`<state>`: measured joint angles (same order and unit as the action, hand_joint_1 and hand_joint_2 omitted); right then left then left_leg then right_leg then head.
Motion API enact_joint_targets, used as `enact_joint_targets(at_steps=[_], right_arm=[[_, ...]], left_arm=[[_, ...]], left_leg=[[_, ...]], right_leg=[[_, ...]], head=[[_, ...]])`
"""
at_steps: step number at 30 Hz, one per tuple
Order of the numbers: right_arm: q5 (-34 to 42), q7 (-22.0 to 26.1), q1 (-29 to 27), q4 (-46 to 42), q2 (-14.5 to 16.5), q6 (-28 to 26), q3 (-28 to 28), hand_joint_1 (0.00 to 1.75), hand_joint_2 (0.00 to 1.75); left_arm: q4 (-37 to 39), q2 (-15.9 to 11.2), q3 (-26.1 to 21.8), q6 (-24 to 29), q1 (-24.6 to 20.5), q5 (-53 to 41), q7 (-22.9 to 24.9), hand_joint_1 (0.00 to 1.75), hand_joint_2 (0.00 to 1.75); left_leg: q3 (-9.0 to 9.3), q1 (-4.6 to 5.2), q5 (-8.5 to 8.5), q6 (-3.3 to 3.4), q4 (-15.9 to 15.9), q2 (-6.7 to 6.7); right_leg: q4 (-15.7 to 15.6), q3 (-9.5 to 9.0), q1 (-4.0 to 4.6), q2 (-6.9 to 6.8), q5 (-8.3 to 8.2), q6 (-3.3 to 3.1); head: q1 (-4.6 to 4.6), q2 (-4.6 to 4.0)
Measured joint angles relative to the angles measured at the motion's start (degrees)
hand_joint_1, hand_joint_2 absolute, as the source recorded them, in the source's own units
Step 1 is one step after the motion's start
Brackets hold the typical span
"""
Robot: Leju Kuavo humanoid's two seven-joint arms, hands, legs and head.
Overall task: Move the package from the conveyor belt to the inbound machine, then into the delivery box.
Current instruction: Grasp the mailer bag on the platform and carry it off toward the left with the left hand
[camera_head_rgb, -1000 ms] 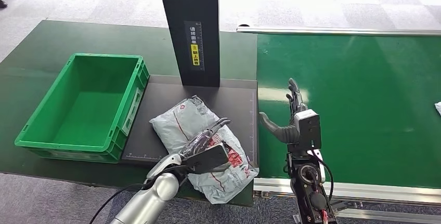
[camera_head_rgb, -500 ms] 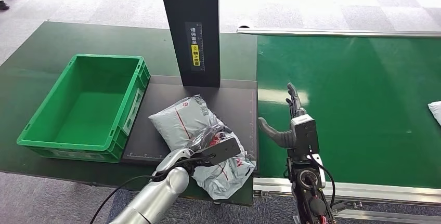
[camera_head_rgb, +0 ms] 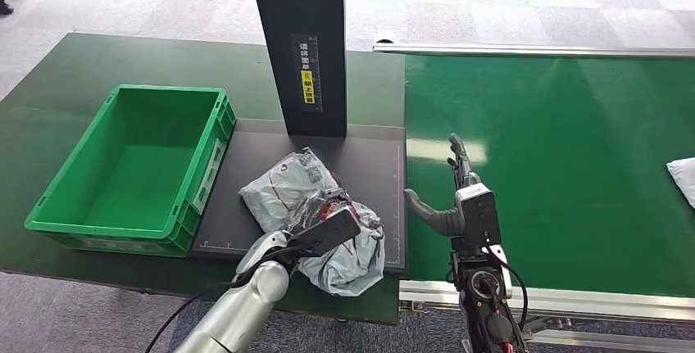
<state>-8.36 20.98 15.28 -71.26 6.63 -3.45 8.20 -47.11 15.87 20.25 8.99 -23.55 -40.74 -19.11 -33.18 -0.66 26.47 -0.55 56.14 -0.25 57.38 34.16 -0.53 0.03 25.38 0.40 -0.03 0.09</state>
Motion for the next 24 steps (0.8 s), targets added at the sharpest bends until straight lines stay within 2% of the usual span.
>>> enact_joint_targets(at_steps=[5,14,16,21,24], right_arm=[[2.01,-0.6,0.02,0.22,-0.03,1.15,-0.02,0.0,1.75],[2.67,-0.7,0.09,0.79,-0.03,1.66,-0.02,0.0,1.75],[3.86,-1.16,0.14,0.98,-0.03,2.2,-0.02,0.0,1.75],[10.4,-2.51,1.09,4.03,0.01,2.91,0.13,0.0,1.75],[12.43,-1.86,2.43,6.51,0.1,4.41,0.99,0.0,1.75]], left_arm=[[-8.93,0.01,-2.31,8.07,2.83,7.11,-6.39,1.75,1.75],[-15.37,-0.01,-3.45,9.16,4.93,8.46,-7.29,1.75,1.75],[-15.98,-0.01,-3.56,10.53,5.22,9.61,-8.83,1.75,1.75],[-19.8,-0.01,-3.25,18.54,6.24,14.66,-17.01,1.75,1.75],[-22.44,-0.1,-2.18,22.72,6.44,13.8,-18.77,1.75,1.75]], left_leg=[[-0.09,0.0,0.0,0.0,0.0,0.01],[-0.14,0.0,0.0,0.0,0.0,0.05],[-0.14,0.0,0.0,0.0,0.0,0.05],[-0.15,0.0,0.0,0.0,0.0,0.07],[-0.18,0.0,0.0,0.0,0.0,0.06]], right_leg=[[0.0,0.07,0.0,-0.01,0.01,0.01],[0.0,0.09,0.0,-0.01,0.02,0.02],[0.0,0.1,0.0,-0.01,0.02,0.02],[0.0,0.11,0.0,-0.01,0.02,0.02],[0.0,0.11,0.0,-0.01,0.02,0.02]], head=[[0.01,0.0],[0.01,0.0],[0.01,0.0],[0.01,0.0],[0.01,0.0]])
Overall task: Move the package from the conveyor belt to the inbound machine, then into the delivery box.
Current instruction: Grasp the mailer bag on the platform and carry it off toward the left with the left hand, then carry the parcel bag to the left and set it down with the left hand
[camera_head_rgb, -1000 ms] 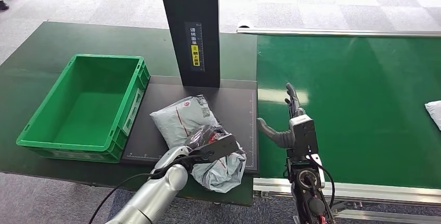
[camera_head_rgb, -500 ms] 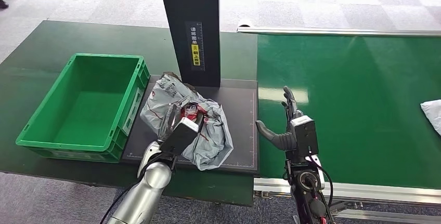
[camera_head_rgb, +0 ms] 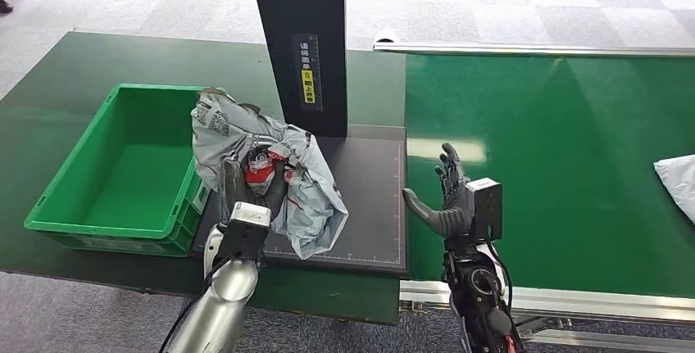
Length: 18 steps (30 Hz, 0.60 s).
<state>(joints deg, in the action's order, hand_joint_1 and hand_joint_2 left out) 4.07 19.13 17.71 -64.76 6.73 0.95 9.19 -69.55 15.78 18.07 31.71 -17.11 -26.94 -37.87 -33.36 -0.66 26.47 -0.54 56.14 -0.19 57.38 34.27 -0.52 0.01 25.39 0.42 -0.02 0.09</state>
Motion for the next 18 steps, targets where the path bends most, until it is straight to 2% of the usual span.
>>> enact_joint_targets(at_steps=[2,5,7,9,13,18], right_arm=[[0.46,0.72,1.39,1.86,0.13,0.63,0.96,0.0,1.75],[0.47,1.88,3.14,4.42,0.53,0.78,2.34,0.0,1.75],[0.31,2.6,3.98,5.96,0.79,0.91,3.14,0.0,1.75],[0.19,3.22,4.98,7.7,0.95,1.27,3.89,0.0,1.75],[0.17,3.72,6.71,10.56,1.02,1.65,5.09,0.0,1.75],[0.17,3.8,7.72,12.29,1.16,1.64,5.77,0.0,1.75]], left_arm=[[-1.15,-0.16,0.54,3.42,-0.54,-4.18,2.07,1.75,1.75],[-0.87,-0.71,-0.42,7.26,-3.09,-15.63,10.83,1.75,1.75],[1.38,-1.28,-2.86,7.88,-5.83,-21.74,16.31,1.75,1.75],[5.09,-1.92,-6.92,7.98,-9.12,-26.12,19.35,1.75,1.75],[12.01,-3.05,-15.62,8.01,-14.25,-29.65,20.16,1.75,1.75],[16.15,-3.68,-20.12,8.03,-16.62,-30.01,20.03,1.75,1.75]], left_leg=[[0.01,0.0,-0.01,0.0,0.0,-0.02],[0.01,0.0,-0.03,-0.01,0.0,0.03],[0.02,-0.01,-0.05,-0.02,0.0,0.02],[0.05,-0.02,-0.09,-0.04,0.0,-0.03],[0.08,-0.04,-0.13,-0.07,0.0,-0.04],[0.01,-0.03,-0.11,-0.06,0.01,-0.03]], right_leg=[[0.0,0.0,0.0,0.0,0.0,0.0],[0.0,-0.01,0.0,-0.03,-0.01,0.0],[0.01,-0.02,0.01,-0.02,-0.03,-0.02],[0.03,-0.01,0.02,0.0,-0.05,-0.04],[0.04,-0.01,0.04,0.0,-0.06,-0.04],[0.04,0.02,0.03,0.0,-0.04,-0.03]], head=[[0.0,0.0],[-0.01,0.0],[0.0,0.0],[0.01,0.0],[0.0,0.0],[-0.01,0.0]])
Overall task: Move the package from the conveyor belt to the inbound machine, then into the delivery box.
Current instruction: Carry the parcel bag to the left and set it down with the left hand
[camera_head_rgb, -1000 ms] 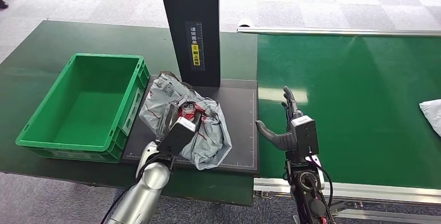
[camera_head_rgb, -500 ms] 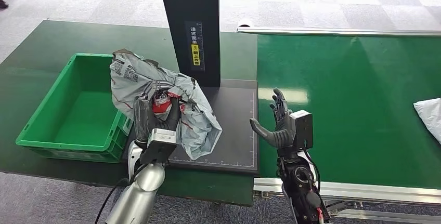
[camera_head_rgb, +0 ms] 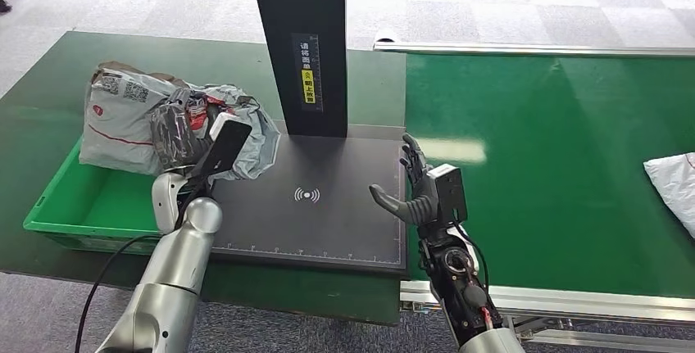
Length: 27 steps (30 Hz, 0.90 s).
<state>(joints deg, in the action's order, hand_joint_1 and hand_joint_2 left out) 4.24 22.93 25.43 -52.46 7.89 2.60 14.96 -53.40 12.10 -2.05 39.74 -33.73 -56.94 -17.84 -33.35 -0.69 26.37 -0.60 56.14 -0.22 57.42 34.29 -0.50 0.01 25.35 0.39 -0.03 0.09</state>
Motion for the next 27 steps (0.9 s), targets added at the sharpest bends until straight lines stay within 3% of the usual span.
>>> enact_joint_targets(at_steps=[8,15,18,22,27], right_arm=[[0.0,0.03,0.71,1.42,0.15,0.03,0.42,0.0,1.75],[-0.01,0.51,0.97,2.48,0.13,1.02,1.24,0.0,1.75],[0.0,0.85,1.05,2.75,0.11,1.24,1.68,0.0,1.75],[0.0,1.05,1.21,2.78,0.15,1.29,2.31,0.0,1.75],[-0.4,1.08,1.39,2.78,0.26,1.27,3.03,0.0,1.75]], left_arm=[[2.58,-0.45,-2.34,0.02,-1.34,-1.59,1.5,1.75,1.75],[11.82,-2.69,-4.39,-1.88,-4.54,-7.71,16.77,1.75,1.75],[16.32,-4.18,-4.89,-3.1,-6.1,-7.39,19.83,1.75,1.75],[20.49,-6.17,-6.59,-2.11,-8.1,-3.96,19.42,0.0,1.75],[23.08,-7.8,-7.97,-2.48,-9.82,-3.17,19.28,0.0,1.75]], left_leg=[[-0.02,0.01,0.01,0.01,0.0,0.03],[0.01,-0.02,0.0,0.0,0.0,0.01],[0.0,-0.02,0.0,0.0,0.0,0.0],[0.01,-0.01,0.01,-0.01,0.0,-0.07],[0.03,-0.02,0.01,-0.01,-0.01,-0.03]], right_leg=[[-0.02,0.01,-0.01,0.0,0.0,0.0],[-0.01,0.01,0.02,0.0,0.0,0.0],[0.0,0.01,0.02,0.0,0.0,0.0],[0.0,0.01,0.01,0.03,0.0,0.0],[-0.01,0.0,0.01,0.01,0.0,-0.01]], head=[[0.01,0.0],[0.01,0.0],[0.0,0.0],[-0.01,0.0],[0.01,0.0]])
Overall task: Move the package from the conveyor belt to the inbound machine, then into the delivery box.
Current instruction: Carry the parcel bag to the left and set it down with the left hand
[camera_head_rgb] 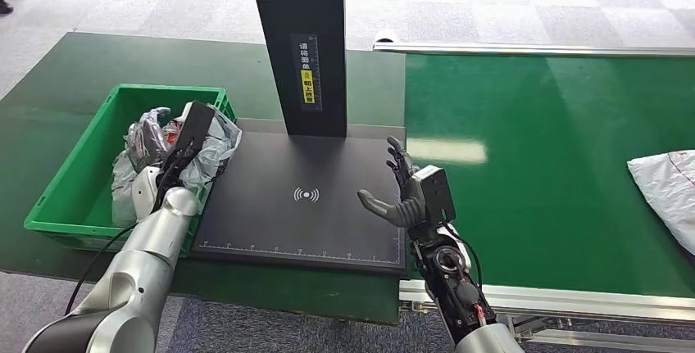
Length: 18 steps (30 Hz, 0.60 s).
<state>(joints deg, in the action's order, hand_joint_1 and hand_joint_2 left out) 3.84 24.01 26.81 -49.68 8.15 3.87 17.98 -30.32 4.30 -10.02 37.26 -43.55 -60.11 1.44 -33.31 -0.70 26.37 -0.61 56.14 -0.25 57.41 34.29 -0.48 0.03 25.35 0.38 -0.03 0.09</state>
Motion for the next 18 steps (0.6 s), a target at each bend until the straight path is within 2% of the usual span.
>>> enact_joint_targets(at_steps=[4,9,11,13,14,16,18], right_arm=[[-0.27,0.29,0.37,0.0,0.3,-0.13,0.41,0.0,1.75],[-0.3,0.42,0.56,0.0,0.6,-0.18,0.48,0.0,1.75],[-0.3,0.46,0.58,0.0,0.69,-0.18,0.49,0.0,1.75],[-0.28,0.66,0.61,0.0,0.78,-0.18,0.51,0.0,1.75],[-0.27,0.78,0.64,0.0,0.81,-0.18,0.53,0.0,1.75],[-0.22,1.02,0.81,0.07,0.85,-0.16,0.68,0.0,1.75],[-0.11,1.33,1.14,0.25,0.9,-0.08,0.98,0.0,1.75]], left_arm=[[-0.19,-0.33,-1.53,2.39,0.05,-1.71,-1.22,0.0,1.75],[-1.65,-0.38,-3.25,2.76,0.61,-3.01,-1.63,0.0,1.75],[-2.22,-0.35,-3.85,2.78,0.96,-3.62,-2.36,0.0,0.87],[-4.27,0.19,-5.9,2.8,1.77,-5.36,-6.4,0.0,0.0],[-5.81,0.79,-7.66,2.8,2.25,-6.05,-10.07,0.0,0.0],[-9.67,2.72,-13.23,2.81,2.79,-5.42,-21.36,0.0,0.0],[-13.76,4.99,-19.63,2.81,2.84,-0.97,-33.23,0.0,0.0]], left_leg=[[0.01,0.0,-0.01,0.0,0.0,-0.01],[-0.01,0.01,-0.01,0.0,0.0,0.02],[-0.01,0.01,-0.01,0.0,0.0,0.02],[-0.02,0.01,0.0,0.0,0.01,-0.02],[-0.02,0.01,0.0,0.0,0.01,-0.03],[-0.04,0.01,0.0,0.0,0.01,-0.03],[-0.05,0.01,0.0,0.0,0.01,-0.04]], right_leg=[[0.01,-0.01,0.0,0.0,0.0,0.0],[0.01,-0.01,-0.01,0.0,0.0,0.0],[0.01,0.0,-0.01,0.0,0.0,0.0],[0.01,0.02,-0.01,0.01,0.0,0.0],[0.01,0.03,-0.01,0.01,0.0,0.0],[0.01,0.06,0.0,0.01,0.0,0.0],[0.01,0.06,0.0,0.02,0.0,0.0]], head=[[-0.01,0.0],[-0.01,0.0],[-0.01,0.0],[-0.01,0.0],[0.0,0.0],[-0.02,0.0],[-0.01,0.0]])
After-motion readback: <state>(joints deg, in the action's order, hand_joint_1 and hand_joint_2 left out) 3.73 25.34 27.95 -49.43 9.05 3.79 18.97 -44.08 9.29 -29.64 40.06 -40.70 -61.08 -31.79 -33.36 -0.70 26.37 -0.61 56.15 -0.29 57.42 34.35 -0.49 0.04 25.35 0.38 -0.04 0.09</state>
